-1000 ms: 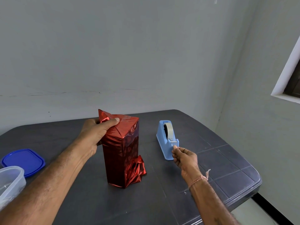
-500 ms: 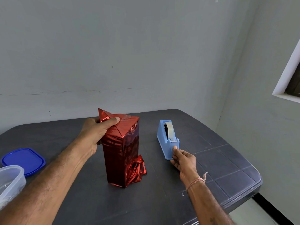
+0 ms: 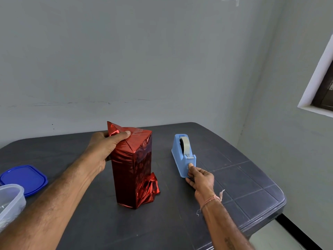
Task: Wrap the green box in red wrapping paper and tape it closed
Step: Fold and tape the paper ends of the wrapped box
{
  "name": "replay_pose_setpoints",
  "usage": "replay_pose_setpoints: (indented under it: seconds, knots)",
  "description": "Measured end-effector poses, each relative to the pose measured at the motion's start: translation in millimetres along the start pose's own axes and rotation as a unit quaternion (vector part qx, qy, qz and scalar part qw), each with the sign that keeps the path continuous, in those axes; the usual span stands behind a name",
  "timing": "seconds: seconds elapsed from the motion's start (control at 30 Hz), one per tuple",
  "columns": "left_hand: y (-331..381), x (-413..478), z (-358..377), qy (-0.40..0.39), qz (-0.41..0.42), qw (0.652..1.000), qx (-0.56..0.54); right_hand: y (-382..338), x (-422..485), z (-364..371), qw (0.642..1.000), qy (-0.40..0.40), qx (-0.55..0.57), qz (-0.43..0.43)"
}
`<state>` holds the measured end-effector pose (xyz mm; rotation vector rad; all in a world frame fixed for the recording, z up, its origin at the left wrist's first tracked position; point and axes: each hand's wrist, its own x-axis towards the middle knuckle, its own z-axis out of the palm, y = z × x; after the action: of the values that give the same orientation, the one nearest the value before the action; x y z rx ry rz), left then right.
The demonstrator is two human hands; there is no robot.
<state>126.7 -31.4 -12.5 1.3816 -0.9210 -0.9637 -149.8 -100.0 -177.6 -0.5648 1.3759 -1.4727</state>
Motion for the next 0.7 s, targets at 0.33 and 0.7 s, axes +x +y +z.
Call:
replay_pose_setpoints:
  seconds: [0.33, 0.7]
  knots:
    - [3, -5, 0, -0.005, 0.005, 1.0, -0.004, 3, -19, -10, 0.998, -0.036, -0.04, 0.015]
    - [0, 0, -1, -0.009, -0.011, 0.999, -0.036, -118, -93, 41, 0.86, -0.408, -0.228, -0.206]
